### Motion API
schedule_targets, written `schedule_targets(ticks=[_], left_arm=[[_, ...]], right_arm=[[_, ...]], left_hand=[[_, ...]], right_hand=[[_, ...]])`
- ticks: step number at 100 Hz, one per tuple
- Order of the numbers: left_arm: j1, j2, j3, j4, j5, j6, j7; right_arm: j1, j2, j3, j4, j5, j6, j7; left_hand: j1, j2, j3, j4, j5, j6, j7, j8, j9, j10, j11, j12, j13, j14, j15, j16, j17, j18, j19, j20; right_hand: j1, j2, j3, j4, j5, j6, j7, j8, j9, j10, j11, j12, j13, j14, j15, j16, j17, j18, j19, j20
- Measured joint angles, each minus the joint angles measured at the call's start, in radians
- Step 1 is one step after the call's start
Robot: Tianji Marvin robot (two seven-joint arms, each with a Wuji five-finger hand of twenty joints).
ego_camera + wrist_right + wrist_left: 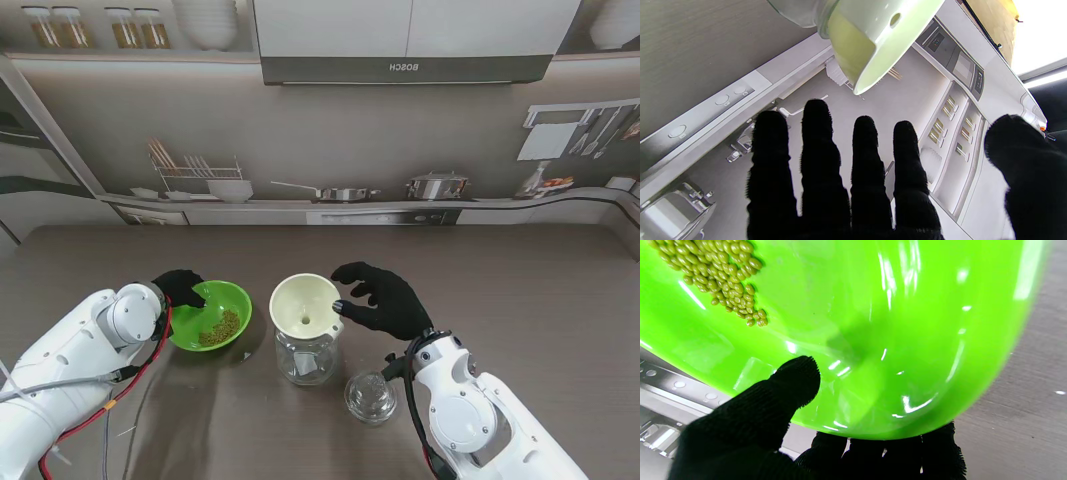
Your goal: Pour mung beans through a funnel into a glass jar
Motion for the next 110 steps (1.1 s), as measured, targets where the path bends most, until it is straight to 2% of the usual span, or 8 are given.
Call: schedule_targets(ticks=[20,24,28,33,45,49,82,110], left_arm=[[-0.037,-0.015,0.054,0.064,-0.007,0.004,0.071],[-0.04,-0.02,0.057,0.072,-0.009,0.006,0.078],[-0.042,-0.022,0.063,0.077,-0.01,0.012,0.08],[-0.044,-0.025,0.075,0.084,-0.01,0.019,0.086],[-0.05,-0.032,0.092,0.101,-0.005,0.026,0.136],[-0.05,-0.035,0.092,0.106,-0.003,0.028,0.148],[-0.017,-0.048,0.031,0.093,-0.046,0.026,0.164],[0.048,-0.061,-0.056,0.035,-0.084,0.021,0.173]], right_arm=[[0.002,0.0,-0.001,0.003,0.004,0.0,0.001],[0.003,0.0,-0.002,0.004,0.004,0.0,0.001],[0.003,0.0,-0.002,0.005,0.006,0.0,0.0],[0.004,-0.001,-0.003,0.007,0.007,0.0,0.0],[0.005,-0.001,-0.004,0.008,0.009,0.0,0.0],[0.005,-0.001,-0.004,0.008,0.01,0.0,0.0],[0.008,-0.002,-0.007,0.015,0.009,-0.002,-0.005],[0.0,-0.002,-0.005,0.007,-0.053,-0.001,-0.031]], left_hand=[[0.001,-0.025,0.045,-0.001,0.101,-0.001,0.193,0.16,0.062,-0.005,0.134,0.21,0.18,-0.023,0.309,0.15,0.126,0.0,0.285,0.009],[0.027,-0.039,0.043,-0.05,0.098,-0.015,0.269,0.224,0.123,-0.009,0.219,0.288,0.226,-0.029,0.369,0.175,0.157,0.001,0.341,0.028],[0.051,-0.052,0.022,-0.073,0.106,-0.024,0.353,0.257,0.167,-0.02,0.244,0.413,0.257,-0.034,0.415,0.189,0.184,0.002,0.382,0.04],[0.091,-0.065,-0.012,-0.073,0.092,-0.045,0.502,0.278,0.238,-0.039,0.267,0.568,0.32,-0.042,0.479,0.206,0.234,0.008,0.436,0.054],[0.102,-0.074,-0.03,-0.075,0.107,-0.091,0.774,0.263,0.377,-0.086,0.289,0.728,0.434,-0.072,0.595,0.232,0.32,0.013,0.527,0.066],[0.103,-0.076,-0.033,-0.097,0.126,-0.092,0.819,0.253,0.408,-0.095,0.303,0.742,0.459,-0.074,0.616,0.237,0.34,0.02,0.541,0.066],[0.133,-0.082,-0.056,-0.107,0.144,-0.094,0.831,0.204,0.509,-0.104,0.311,0.724,0.624,-0.077,0.647,0.215,0.49,0.049,0.599,0.043],[0.156,-0.096,-0.055,-0.107,0.158,-0.087,0.827,0.202,0.579,-0.104,0.252,0.663,0.735,-0.076,0.557,0.175,0.578,0.063,0.601,-0.011]], right_hand=[[0.0,0.0,0.0,0.0,0.0,0.001,0.0,0.0,0.0,0.001,0.0,0.0,0.0,0.0,0.0,0.001,0.0,0.0,0.0,0.0],[0.0,0.0,0.0,0.0,0.0,0.001,0.0,0.0,0.0,0.001,0.0,0.0,0.0,0.0,0.0,0.001,0.0,0.0,0.0,0.0],[0.0,0.0,0.0,0.0,0.0,0.001,0.0,0.0,0.0,0.001,0.0,0.0,0.0,0.0,0.0,0.003,0.0,0.0,0.0,0.0],[0.0,0.0,0.0,0.0,0.0,0.001,0.0,0.0,0.0,0.001,0.0,0.0,0.0,0.0,0.0,0.003,0.0,0.0,0.0,0.0],[0.0,0.0,0.0,0.0,0.0,0.001,0.0,0.0,0.0,0.001,0.0,0.0,0.0,0.0,0.0,0.003,0.0,0.0,0.0,0.0],[0.0,0.0,0.0,0.0,0.0,0.001,0.0,0.0,0.0,0.002,0.0,0.0,0.0,0.0,0.0,0.003,0.0,0.0,0.0,0.0],[0.0,0.0,0.0,0.0,0.0,0.001,0.0,0.0,0.001,0.006,0.0,0.0,0.0,0.0,0.0,0.004,0.0,0.0,0.0,0.0],[0.0,0.0,0.0,0.0,0.0,0.001,0.0,0.0,0.0,0.006,0.0,0.0,0.0,0.0,0.0,0.004,-0.015,0.0,0.0,0.0]])
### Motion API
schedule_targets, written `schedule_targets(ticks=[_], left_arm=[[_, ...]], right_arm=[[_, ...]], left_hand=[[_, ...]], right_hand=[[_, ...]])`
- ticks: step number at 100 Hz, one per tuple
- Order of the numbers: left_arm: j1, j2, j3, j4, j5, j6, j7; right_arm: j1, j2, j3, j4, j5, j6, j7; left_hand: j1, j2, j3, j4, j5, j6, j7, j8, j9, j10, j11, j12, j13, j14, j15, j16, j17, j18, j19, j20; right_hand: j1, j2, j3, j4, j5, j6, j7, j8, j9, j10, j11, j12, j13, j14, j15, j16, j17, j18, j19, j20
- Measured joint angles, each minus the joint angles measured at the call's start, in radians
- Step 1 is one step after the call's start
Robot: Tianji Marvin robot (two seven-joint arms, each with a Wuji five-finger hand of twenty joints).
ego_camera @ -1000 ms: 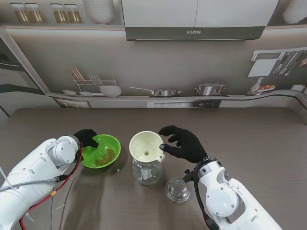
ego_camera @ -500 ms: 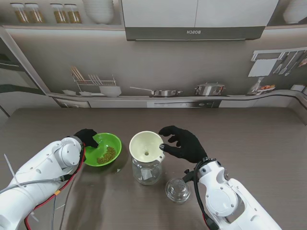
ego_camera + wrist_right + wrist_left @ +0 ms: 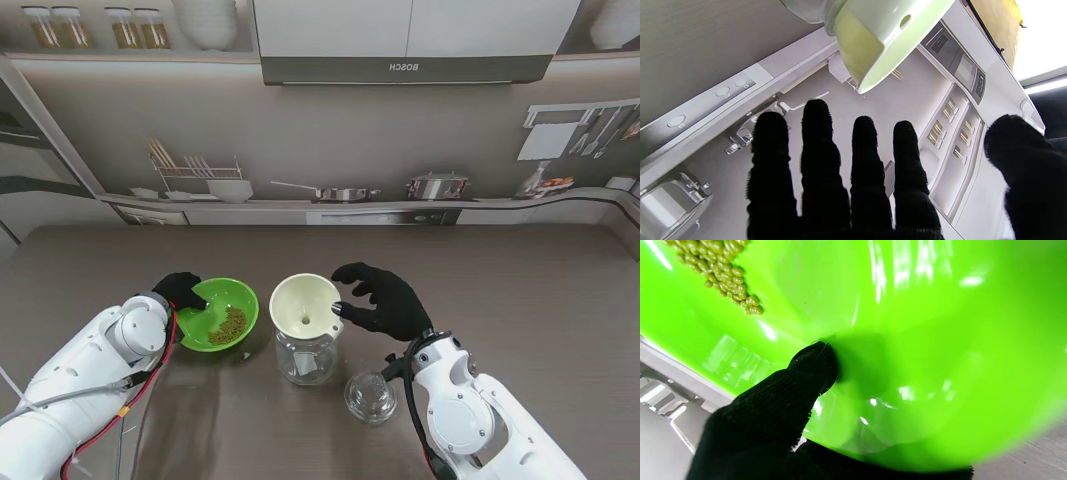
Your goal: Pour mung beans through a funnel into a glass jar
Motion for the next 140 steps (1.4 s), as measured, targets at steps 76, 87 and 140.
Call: schedule_targets(ticks=[76,87,140], left_arm=[[0.095,0.009,-0.144,-0.214,-0.041,0.047,-0.062],[0.094,0.01,-0.147,-0.223,-0.052,0.055,-0.073],[0.097,-0.003,-0.171,-0.219,-0.161,0.108,-0.074]], right_arm=[[0.002,0.012,-0.033,-0.022,-0.229,0.031,-0.122],[0.001,0.012,-0.033,-0.023,-0.225,0.031,-0.12],[0.0,0.012,-0.031,-0.027,-0.214,0.034,-0.104]], left_hand=[[0.032,-0.047,0.001,-0.01,0.047,0.009,-0.005,-0.001,0.02,0.004,-0.018,-0.014,0.031,0.009,-0.051,0.001,0.032,0.013,-0.01,-0.013],[0.032,-0.048,0.001,-0.01,0.047,0.012,-0.009,0.0,0.02,0.006,-0.028,-0.017,0.031,0.011,-0.061,0.001,0.033,0.015,-0.018,-0.013],[0.039,-0.058,0.001,-0.01,0.047,0.018,-0.021,0.005,0.032,0.015,-0.111,-0.16,0.033,0.041,-0.208,-0.098,0.069,0.049,-0.161,-0.051]], right_hand=[[-0.012,0.001,-0.012,0.0,0.0,-0.03,-0.037,0.0,-0.001,-0.036,-0.051,-0.049,-0.072,-0.006,-0.072,-0.035,-0.052,0.0,-0.075,-0.039],[-0.012,0.001,-0.012,0.0,0.0,-0.03,-0.037,0.0,-0.001,-0.036,-0.051,-0.049,-0.072,-0.009,-0.072,-0.044,-0.052,0.0,-0.075,-0.04],[-0.012,0.002,-0.012,0.0,0.0,-0.03,-0.037,0.0,-0.001,-0.036,-0.051,-0.049,-0.073,-0.01,-0.072,-0.047,-0.052,0.0,-0.076,-0.05]])
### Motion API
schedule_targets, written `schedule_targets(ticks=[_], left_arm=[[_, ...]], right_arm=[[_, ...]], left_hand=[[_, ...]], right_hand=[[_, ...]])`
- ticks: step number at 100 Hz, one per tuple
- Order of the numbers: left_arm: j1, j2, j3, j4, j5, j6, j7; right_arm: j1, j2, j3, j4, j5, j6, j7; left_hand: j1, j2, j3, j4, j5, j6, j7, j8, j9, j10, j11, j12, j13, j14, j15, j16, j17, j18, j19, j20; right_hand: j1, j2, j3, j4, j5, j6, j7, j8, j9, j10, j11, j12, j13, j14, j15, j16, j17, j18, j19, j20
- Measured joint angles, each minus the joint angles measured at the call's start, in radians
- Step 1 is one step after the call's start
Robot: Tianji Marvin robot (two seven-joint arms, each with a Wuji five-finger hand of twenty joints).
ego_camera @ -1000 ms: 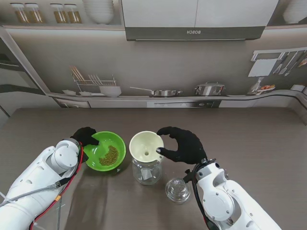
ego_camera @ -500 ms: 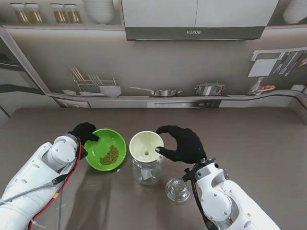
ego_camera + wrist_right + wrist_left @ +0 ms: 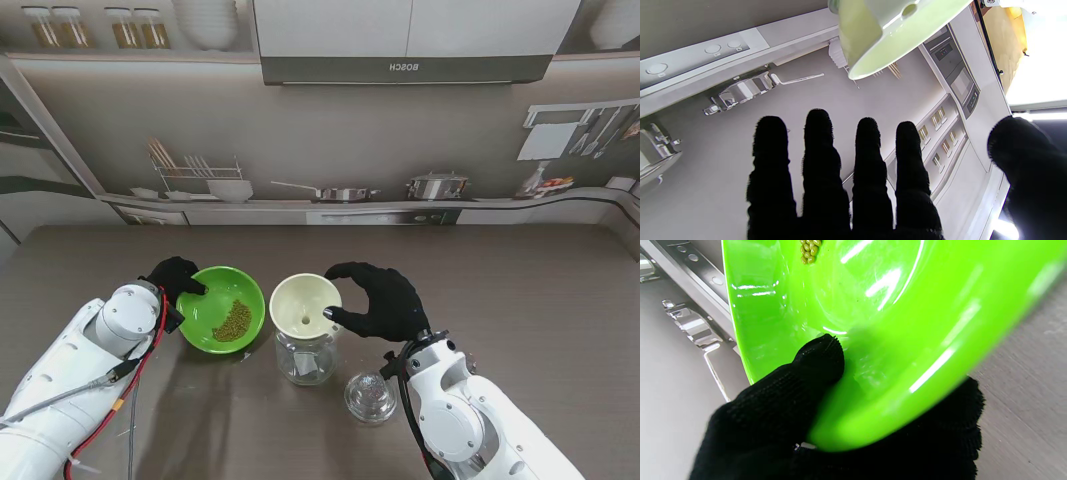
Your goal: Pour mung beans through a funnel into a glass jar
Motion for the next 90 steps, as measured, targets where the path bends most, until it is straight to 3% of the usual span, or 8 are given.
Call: schedule_targets(ticks=[28,70,90], left_arm=[[0.012,-0.009,-0.027,-0.004,-0.043,0.008,-0.005],[0.063,-0.014,-0.108,-0.123,-0.17,0.069,-0.018],[0.083,-0.011,-0.132,-0.194,-0.159,0.095,-0.051]], right_arm=[[0.0,0.0,0.0,-0.001,0.0,0.005,0.0],[0.001,0.0,-0.002,-0.001,0.0,0.017,-0.002],[0.002,-0.001,-0.009,0.0,-0.015,0.027,-0.019]], left_hand=[[0.0,0.0,0.0,0.0,0.0,0.0,-0.003,0.004,0.0,0.002,0.0,0.0,0.0,0.002,-0.002,-0.003,0.0,0.002,-0.002,0.0],[0.009,0.0,0.0,0.0,0.001,0.008,-0.007,0.005,0.0,0.015,0.005,0.0,0.0,0.012,-0.002,-0.006,0.0,0.015,-0.003,0.016],[0.009,0.0,0.0,0.0,0.002,0.009,-0.01,0.005,0.0,0.017,0.006,0.0,0.0,0.017,-0.001,-0.005,0.0,0.021,-0.003,0.026]], right_hand=[[0.0,0.0,0.0,0.0,0.0,0.0,0.0,0.0,0.0,0.0,0.0,0.0,0.0,0.0,0.0,0.0,0.0,0.0,0.0,-0.001],[0.0,0.0,0.0,0.0,0.0,0.0,0.0,0.0,0.0,0.0,0.0,0.0,0.0,0.0,0.0,0.0,0.0,0.0,0.0,-0.001],[-0.014,0.0,0.0,0.0,0.0,0.0,0.0,0.0,-0.013,0.0,0.0,-0.001,0.0,-0.001,0.0,0.0,-0.01,0.0,0.0,-0.012]])
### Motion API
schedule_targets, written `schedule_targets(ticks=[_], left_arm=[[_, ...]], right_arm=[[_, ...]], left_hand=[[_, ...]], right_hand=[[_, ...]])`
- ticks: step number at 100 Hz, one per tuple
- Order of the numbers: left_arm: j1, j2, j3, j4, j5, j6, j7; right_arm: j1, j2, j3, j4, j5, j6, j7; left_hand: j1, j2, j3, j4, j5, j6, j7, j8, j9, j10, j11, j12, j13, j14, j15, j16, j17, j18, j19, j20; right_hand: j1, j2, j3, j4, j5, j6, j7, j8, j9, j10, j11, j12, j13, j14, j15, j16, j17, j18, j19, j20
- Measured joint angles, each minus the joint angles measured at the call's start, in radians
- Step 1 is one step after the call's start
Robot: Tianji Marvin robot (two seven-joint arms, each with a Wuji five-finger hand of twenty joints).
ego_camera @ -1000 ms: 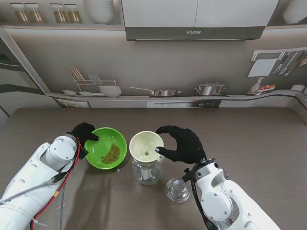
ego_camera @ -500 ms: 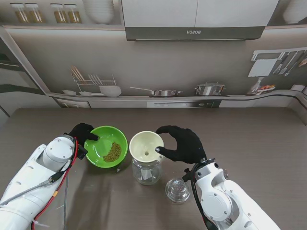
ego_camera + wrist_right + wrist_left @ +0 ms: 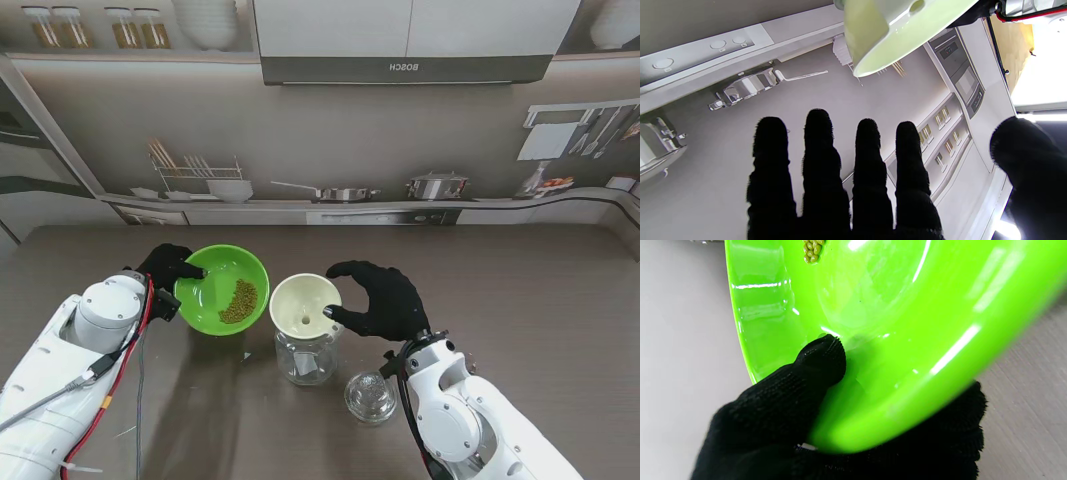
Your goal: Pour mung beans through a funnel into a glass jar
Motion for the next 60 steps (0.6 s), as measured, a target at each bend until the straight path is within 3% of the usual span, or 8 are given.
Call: schedule_targets(ticks=[46,60], left_arm=[[0.008,0.012,-0.033,-0.117,-0.014,0.058,-0.028],[0.003,0.013,-0.033,-0.143,-0.023,0.073,-0.03]], right_arm=[[0.002,0.0,-0.008,-0.001,-0.03,0.013,-0.013],[0.002,0.0,-0.01,-0.001,-0.041,0.018,-0.025]], left_hand=[[0.001,0.0,0.0,0.0,0.006,0.006,-0.008,0.005,0.0,0.005,0.001,0.0,0.0,0.005,0.002,0.0,0.0,0.006,0.0,0.0],[0.001,0.0,0.0,0.0,0.011,0.007,-0.013,0.006,0.0,0.008,0.001,0.0,0.0,0.007,0.002,0.0,0.0,0.011,0.0,0.001]], right_hand=[[-0.011,0.012,-0.012,0.0,-0.028,-0.001,-0.028,0.0,-0.063,0.001,-0.014,-0.011,-0.052,-0.001,-0.014,-0.013,-0.039,0.0,-0.033,-0.016],[-0.023,0.025,-0.023,0.01,-0.04,-0.005,-0.068,0.0,-0.077,0.002,-0.039,-0.046,-0.072,-0.001,-0.035,-0.035,-0.049,0.0,-0.057,-0.039]])
